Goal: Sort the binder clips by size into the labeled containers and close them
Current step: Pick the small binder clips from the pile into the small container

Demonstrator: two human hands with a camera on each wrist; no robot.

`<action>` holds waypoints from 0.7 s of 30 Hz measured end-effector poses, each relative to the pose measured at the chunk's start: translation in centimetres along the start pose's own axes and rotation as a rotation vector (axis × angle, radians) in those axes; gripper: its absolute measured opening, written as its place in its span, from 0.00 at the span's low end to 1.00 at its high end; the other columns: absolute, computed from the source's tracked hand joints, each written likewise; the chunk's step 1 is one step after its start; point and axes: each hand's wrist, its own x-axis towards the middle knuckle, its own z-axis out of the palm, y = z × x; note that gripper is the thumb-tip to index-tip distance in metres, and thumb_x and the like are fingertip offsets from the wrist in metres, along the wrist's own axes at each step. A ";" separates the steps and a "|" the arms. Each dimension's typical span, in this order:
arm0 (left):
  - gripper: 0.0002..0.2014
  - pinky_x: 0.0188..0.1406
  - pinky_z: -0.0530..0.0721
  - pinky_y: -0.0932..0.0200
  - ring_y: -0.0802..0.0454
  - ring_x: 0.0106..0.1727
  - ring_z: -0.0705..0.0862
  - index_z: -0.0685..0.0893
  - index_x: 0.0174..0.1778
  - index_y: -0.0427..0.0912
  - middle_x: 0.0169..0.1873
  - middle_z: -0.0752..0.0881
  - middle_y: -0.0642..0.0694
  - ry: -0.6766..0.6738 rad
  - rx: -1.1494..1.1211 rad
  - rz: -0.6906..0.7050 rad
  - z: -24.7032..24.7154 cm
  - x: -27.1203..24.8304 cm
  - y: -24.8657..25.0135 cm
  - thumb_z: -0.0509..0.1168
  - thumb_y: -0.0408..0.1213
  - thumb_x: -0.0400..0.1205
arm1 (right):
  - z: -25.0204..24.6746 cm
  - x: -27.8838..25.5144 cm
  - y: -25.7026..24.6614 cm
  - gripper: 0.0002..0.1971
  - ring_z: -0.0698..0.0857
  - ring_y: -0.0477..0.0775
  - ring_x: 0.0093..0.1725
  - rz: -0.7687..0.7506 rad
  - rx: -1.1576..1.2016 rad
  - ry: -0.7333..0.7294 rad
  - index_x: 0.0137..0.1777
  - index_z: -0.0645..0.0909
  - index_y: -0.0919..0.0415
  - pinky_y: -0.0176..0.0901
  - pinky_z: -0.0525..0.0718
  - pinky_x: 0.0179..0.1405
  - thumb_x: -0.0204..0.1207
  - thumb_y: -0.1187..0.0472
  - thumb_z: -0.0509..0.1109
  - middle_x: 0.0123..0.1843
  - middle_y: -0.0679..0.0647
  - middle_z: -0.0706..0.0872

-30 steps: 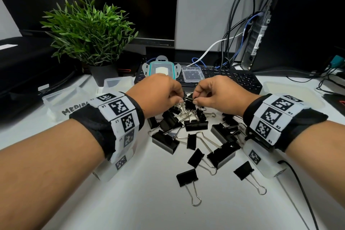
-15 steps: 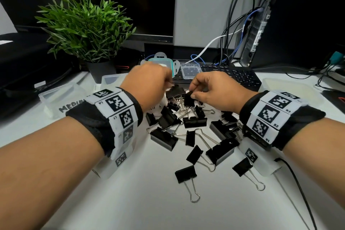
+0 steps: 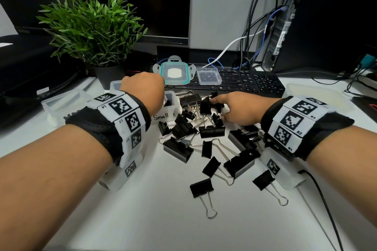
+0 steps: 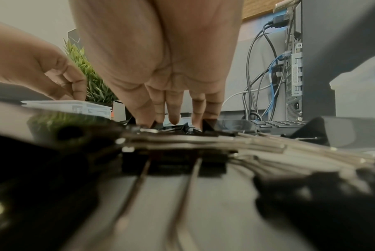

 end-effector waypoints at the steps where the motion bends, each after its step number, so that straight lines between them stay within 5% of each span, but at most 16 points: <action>1: 0.12 0.49 0.68 0.52 0.42 0.55 0.81 0.84 0.54 0.45 0.51 0.85 0.45 -0.009 -0.003 0.003 0.0 -0.1 0.1 0.59 0.31 0.80 | 0.0 0.1 0.0 0.31 0.80 0.46 0.37 0.002 -0.009 -0.011 0.80 0.63 0.48 0.37 0.80 0.37 0.80 0.69 0.61 0.66 0.56 0.81; 6: 0.15 0.56 0.72 0.49 0.42 0.61 0.78 0.83 0.57 0.45 0.55 0.84 0.44 -0.036 0.029 0.036 -0.4 -0.5 0.6 0.57 0.29 0.79 | 0.1 0.5 0.4 0.23 0.81 0.54 0.55 0.031 -0.027 0.043 0.73 0.73 0.51 0.40 0.80 0.51 0.79 0.67 0.63 0.67 0.55 0.80; 9: 0.15 0.59 0.73 0.47 0.42 0.64 0.73 0.81 0.60 0.46 0.57 0.81 0.43 -0.025 0.011 0.071 -0.3 -0.4 0.5 0.57 0.31 0.80 | 0.2 0.5 0.5 0.27 0.81 0.57 0.63 0.041 -0.013 0.032 0.75 0.70 0.48 0.46 0.81 0.60 0.78 0.65 0.66 0.71 0.56 0.77; 14: 0.18 0.64 0.72 0.46 0.44 0.68 0.69 0.77 0.67 0.49 0.62 0.78 0.45 -0.028 -0.053 0.141 -0.1 -0.4 1.0 0.59 0.52 0.83 | 0.1 0.0 0.3 0.23 0.87 0.52 0.48 -0.001 -0.017 -0.035 0.72 0.74 0.48 0.44 0.84 0.53 0.77 0.62 0.69 0.61 0.50 0.83; 21: 0.25 0.64 0.72 0.47 0.45 0.71 0.67 0.75 0.70 0.49 0.61 0.82 0.45 -0.094 -0.041 0.132 0.0 -0.2 0.9 0.58 0.58 0.82 | -0.2 0.1 0.1 0.15 0.84 0.55 0.51 0.041 0.001 0.089 0.58 0.82 0.52 0.40 0.81 0.48 0.75 0.68 0.69 0.53 0.51 0.82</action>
